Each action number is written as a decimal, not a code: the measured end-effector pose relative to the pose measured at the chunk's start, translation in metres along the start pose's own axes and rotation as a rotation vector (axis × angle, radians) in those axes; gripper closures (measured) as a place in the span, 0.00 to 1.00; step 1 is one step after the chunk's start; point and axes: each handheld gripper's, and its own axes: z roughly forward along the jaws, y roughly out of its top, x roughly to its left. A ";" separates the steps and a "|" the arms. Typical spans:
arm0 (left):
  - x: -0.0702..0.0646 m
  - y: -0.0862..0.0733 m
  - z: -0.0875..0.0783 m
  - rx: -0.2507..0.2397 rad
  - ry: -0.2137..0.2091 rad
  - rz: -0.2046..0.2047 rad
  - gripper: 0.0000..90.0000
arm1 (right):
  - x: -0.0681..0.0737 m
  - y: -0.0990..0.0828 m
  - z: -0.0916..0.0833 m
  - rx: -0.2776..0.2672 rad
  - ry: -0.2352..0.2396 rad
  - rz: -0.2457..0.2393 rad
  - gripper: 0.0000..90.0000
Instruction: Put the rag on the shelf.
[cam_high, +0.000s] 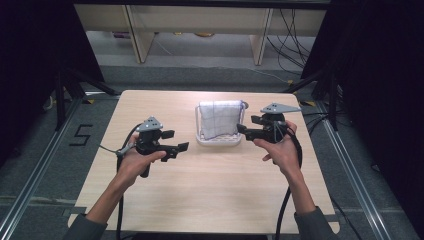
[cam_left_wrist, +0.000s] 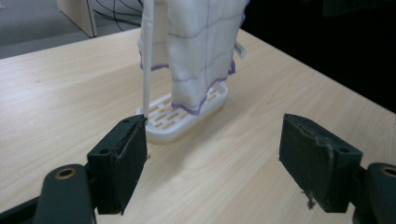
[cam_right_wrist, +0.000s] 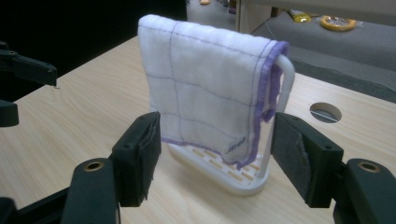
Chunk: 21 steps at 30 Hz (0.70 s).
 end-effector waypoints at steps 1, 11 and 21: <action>0.000 -0.001 0.001 0.004 -0.002 -0.003 0.26 | 0.001 -0.001 0.001 0.006 0.002 -0.014 0.38; -0.002 -0.026 0.002 0.042 -0.007 0.004 0.25 | 0.006 -0.020 0.008 0.053 0.032 0.001 0.35; -0.006 -0.052 0.000 0.064 -0.001 0.014 0.24 | 0.014 -0.034 0.019 0.077 0.047 -0.005 0.33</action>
